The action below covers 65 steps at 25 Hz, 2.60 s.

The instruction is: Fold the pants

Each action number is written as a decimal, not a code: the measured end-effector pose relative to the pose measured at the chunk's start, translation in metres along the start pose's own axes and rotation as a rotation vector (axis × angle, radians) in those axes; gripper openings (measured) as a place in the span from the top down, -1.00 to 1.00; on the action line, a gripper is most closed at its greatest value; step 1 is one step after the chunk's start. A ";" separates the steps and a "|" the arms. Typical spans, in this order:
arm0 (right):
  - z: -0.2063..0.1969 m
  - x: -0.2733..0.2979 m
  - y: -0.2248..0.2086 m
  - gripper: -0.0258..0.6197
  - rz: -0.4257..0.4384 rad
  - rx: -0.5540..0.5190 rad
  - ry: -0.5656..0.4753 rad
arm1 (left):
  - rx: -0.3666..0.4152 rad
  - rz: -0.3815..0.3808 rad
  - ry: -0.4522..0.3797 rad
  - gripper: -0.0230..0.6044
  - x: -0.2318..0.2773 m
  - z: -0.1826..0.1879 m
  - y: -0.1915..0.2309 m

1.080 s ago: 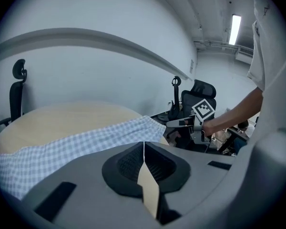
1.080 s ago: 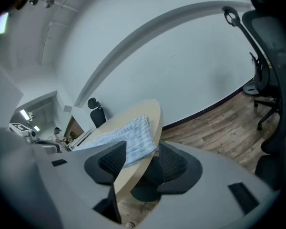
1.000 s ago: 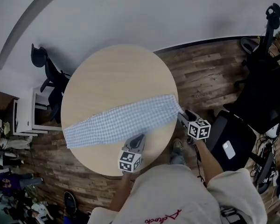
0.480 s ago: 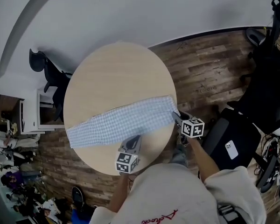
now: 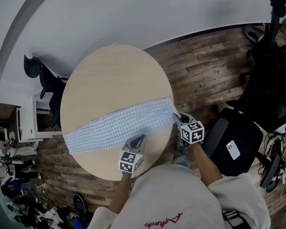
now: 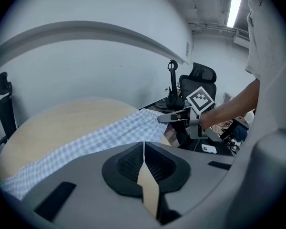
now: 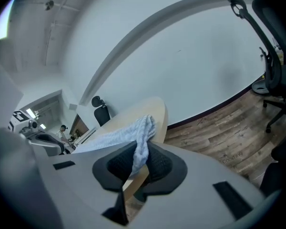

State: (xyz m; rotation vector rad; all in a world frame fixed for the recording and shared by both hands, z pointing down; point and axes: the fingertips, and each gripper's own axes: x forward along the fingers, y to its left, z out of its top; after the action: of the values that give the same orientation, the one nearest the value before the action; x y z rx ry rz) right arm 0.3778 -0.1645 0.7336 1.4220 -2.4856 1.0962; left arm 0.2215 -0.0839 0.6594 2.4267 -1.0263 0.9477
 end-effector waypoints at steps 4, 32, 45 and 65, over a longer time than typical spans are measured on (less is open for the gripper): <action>0.022 -0.011 -0.029 0.70 -0.053 0.027 -0.048 | 0.011 -0.013 -0.014 0.81 0.005 0.005 0.000; 0.013 0.074 0.210 0.70 -0.029 -0.681 0.041 | -0.173 0.111 -0.187 0.81 -0.132 -0.103 0.096; -0.115 0.134 0.249 0.37 0.086 -0.640 0.411 | -0.285 0.192 -0.189 0.81 -0.169 -0.152 0.117; -0.045 0.058 0.147 0.11 -0.094 -0.229 0.183 | -0.126 -0.007 -0.217 0.81 -0.097 -0.077 0.065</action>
State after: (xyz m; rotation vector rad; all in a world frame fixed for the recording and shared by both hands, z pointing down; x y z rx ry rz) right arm 0.2184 -0.1330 0.7099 1.2971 -2.3055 0.8503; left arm 0.0891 -0.0387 0.6514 2.4636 -1.1128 0.6062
